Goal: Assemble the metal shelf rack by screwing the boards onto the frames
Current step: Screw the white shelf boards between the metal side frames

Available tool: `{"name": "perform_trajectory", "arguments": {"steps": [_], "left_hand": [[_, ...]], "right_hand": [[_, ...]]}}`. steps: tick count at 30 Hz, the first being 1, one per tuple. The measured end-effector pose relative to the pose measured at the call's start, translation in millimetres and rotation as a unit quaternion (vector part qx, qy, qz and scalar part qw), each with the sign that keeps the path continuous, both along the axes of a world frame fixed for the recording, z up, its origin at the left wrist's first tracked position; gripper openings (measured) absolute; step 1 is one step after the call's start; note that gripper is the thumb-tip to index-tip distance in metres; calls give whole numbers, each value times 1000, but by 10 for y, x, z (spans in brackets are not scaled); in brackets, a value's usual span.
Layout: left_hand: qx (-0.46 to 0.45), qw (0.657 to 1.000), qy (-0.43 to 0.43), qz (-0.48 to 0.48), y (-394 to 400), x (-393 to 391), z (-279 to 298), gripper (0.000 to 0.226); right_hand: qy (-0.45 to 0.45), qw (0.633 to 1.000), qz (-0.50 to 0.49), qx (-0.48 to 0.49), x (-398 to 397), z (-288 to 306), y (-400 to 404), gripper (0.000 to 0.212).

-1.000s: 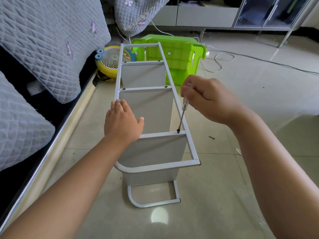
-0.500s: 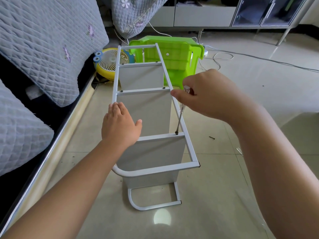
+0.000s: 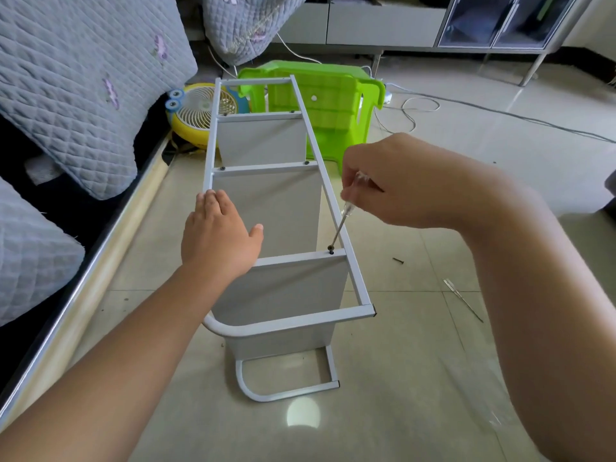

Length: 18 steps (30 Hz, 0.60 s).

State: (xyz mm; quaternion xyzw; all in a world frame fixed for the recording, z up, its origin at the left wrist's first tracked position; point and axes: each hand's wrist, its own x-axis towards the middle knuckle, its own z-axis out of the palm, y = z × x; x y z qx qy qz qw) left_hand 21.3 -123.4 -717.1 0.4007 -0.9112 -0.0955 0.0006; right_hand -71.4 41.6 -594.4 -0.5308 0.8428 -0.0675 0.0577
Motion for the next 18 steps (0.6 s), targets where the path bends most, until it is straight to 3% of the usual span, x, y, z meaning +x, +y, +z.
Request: {"name": "perform_trajectory", "arguments": {"steps": [3,5,9,13,18], "left_hand": [[2,1000,-2,4,6,-2,4,78],[-1,1000,-4,3,12,1,9,78],[-6,1000,-4,-1,12,6,11,77],[-5,1000,-7,-1,20,8,17,77],[-13,1000,-17,-6,15,-1,29,76]], "right_hand": [[54,998,-22,15,17,18,-73,43],[75,996,-40,3,36,-34,-137,50],[8,999,-46,-27,31,-86,-162,34],[-136,991,-13,-4,-5,-41,-106,15],[-79,996,-22,-19,-116,-56,-97,23]]}}
